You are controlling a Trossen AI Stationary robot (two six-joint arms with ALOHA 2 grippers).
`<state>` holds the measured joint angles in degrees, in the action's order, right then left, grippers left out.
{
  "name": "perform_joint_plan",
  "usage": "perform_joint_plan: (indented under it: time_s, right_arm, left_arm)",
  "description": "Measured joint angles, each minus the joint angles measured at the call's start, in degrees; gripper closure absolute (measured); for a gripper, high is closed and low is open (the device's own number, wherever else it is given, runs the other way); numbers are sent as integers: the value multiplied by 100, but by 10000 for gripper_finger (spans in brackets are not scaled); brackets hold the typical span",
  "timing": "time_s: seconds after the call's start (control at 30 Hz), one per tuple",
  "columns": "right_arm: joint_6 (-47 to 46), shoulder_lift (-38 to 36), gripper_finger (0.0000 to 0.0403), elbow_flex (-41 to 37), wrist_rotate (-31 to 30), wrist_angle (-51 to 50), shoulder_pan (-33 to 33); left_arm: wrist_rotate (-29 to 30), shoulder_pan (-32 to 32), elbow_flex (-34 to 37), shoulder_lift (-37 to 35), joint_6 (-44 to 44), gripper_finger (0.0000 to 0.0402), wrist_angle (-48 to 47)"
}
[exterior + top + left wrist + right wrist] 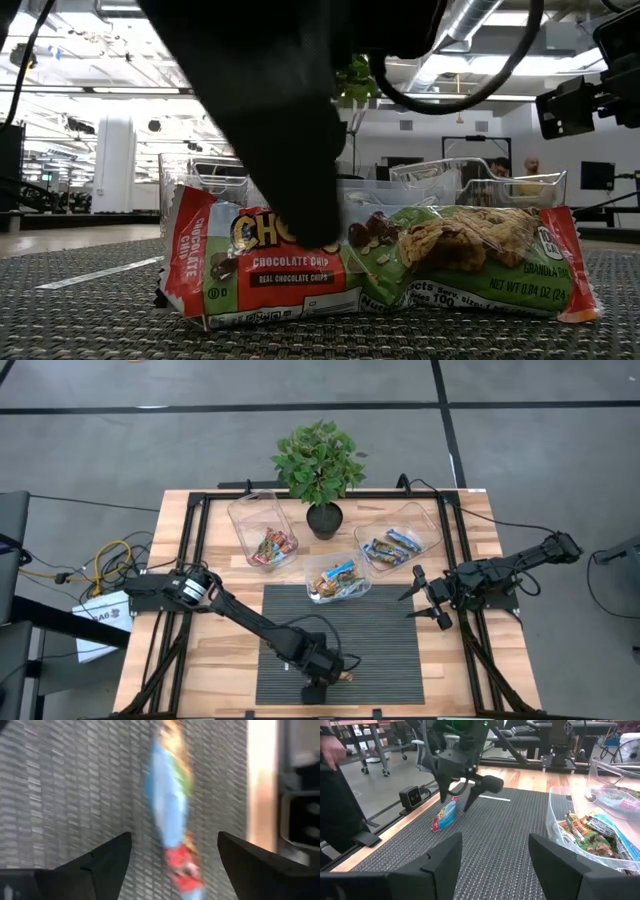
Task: Pick and place Granola Bars by type
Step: Put the red granola bar into the left transparent bin
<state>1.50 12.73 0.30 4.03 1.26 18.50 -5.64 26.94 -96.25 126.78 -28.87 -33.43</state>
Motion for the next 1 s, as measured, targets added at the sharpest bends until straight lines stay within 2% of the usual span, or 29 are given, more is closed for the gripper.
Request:
perform_joint_plan:
  time_s: [0.1, 0.2, 0.47, 0.63, 1.0]
  right_arm:
    - [0, -5, 182, 0, -2, 5, -1]
    - [0, -5, 182, 2, -2, 2, -2]
    - [0, -2, 182, 1, -2, 2, 0]
    - [0, -2, 182, 2, -2, 3, -2]
    - [0, -5, 182, 1, -2, 2, -2]
  left_arm:
    - [415, -2, 0, 0, -7, 119, -168]
    - [459, -11, 0, 0, -70, 130, -219]
    - [-92, 4, -20, 148, -430, 154, -56]
    - [97, 55, -17, 163, -595, 171, 16]
    - [204, 39, -8, 171, -836, 262, -68]
